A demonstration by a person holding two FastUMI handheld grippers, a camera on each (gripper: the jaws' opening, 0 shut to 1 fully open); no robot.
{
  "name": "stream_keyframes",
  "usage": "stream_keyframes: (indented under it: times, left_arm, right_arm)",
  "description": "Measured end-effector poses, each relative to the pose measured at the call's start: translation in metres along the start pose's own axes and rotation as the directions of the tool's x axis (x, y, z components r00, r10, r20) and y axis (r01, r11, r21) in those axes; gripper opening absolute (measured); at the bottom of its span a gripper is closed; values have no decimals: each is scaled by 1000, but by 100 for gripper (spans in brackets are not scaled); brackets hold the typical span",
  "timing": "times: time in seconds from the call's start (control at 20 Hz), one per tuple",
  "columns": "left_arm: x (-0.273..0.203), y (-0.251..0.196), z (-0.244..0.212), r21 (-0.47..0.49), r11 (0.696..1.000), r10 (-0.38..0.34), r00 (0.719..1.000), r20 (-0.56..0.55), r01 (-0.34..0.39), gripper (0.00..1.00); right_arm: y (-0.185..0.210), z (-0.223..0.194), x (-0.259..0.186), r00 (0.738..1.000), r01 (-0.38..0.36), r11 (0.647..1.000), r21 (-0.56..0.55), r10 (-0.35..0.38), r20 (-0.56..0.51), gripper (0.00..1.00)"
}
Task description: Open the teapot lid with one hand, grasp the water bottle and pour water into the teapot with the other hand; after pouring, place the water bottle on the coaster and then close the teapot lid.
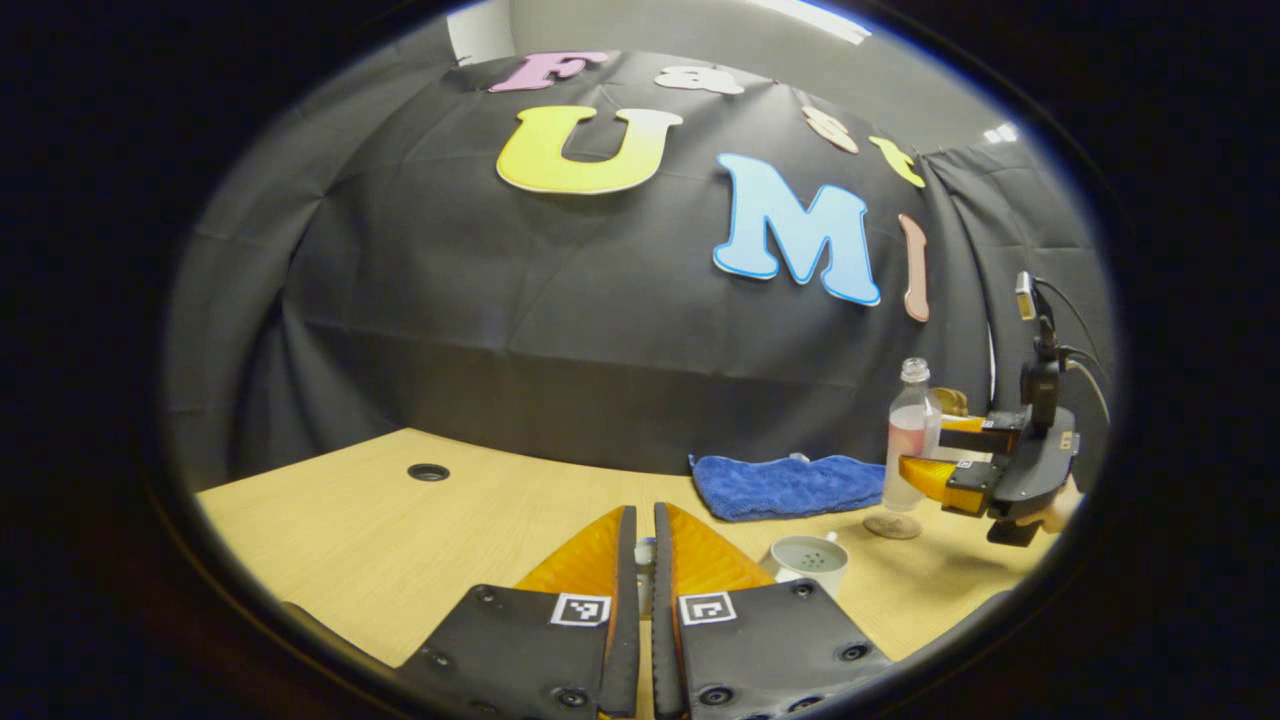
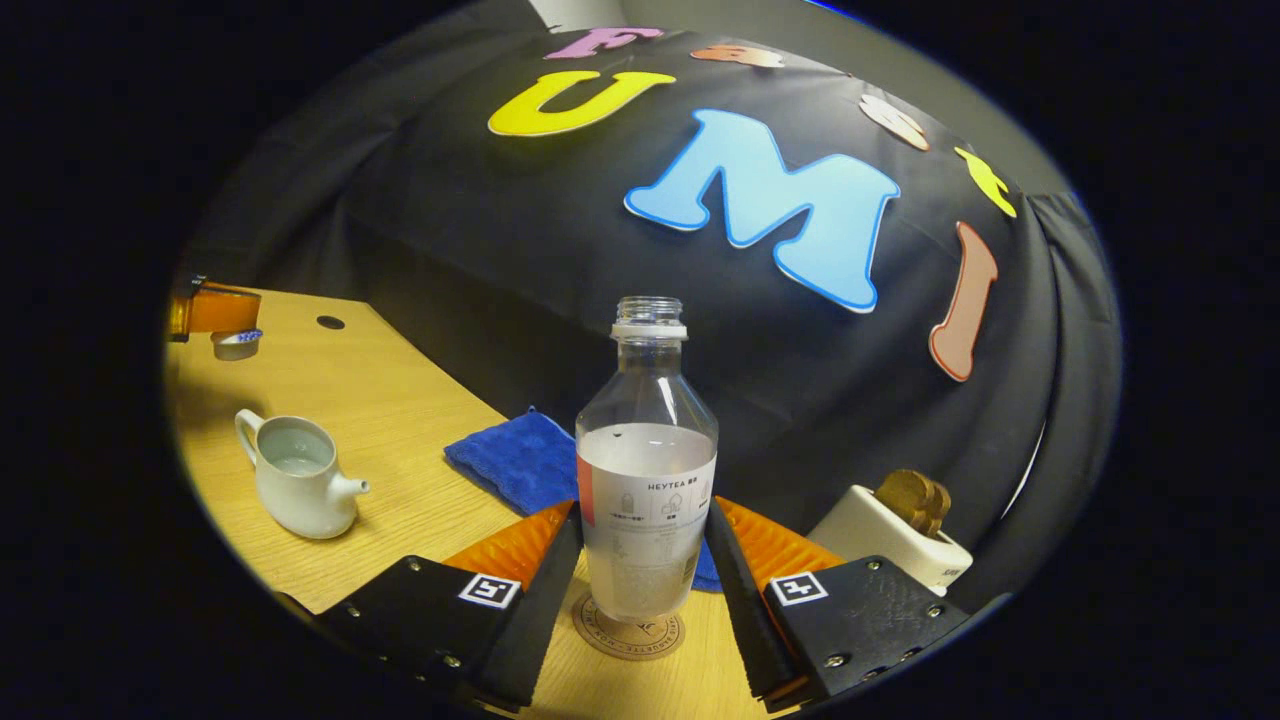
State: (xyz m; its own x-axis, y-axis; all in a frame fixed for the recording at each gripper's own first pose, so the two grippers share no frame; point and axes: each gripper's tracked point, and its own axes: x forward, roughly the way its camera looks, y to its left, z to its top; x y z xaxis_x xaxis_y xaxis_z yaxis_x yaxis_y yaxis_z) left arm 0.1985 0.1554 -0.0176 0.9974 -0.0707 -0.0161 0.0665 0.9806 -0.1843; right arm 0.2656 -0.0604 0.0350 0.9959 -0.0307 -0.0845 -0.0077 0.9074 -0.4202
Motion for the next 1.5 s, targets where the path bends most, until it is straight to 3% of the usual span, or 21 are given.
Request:
stream_keyframes:
  times: [0.3, 0.45, 1.15, 1.35, 1.5]
  left_arm:
    - [0, 0, 0, 3, 1000, 0, 1000, -1, 0, 14]
    - [0, -1, 1, 3, 1000, -2, 1000, -1, 2, 14]
    - [0, -2, 0, 9, 1000, -4, 1000, -2, 4, 14]
    - [0, -1, 1, 7, 1000, -4, 1000, -1, 4, 14]
    - [0, -1, 1, 3, 1000, -3, 1000, 3, 3, 14]
  right_arm:
    - [-14, -20, 10, 998, 4, 965, 261, 11, -56, 76]
    - [-18, -31, 10, 996, 17, 942, 335, 13, -87, 76]
    - [-21, -36, 13, 995, 50, 941, 335, -17, -100, 77]
    - [-23, -31, 4, 995, 61, 936, 347, -30, -94, 93]
    - [-26, -28, -6, 995, 86, 920, 381, -58, -84, 95]
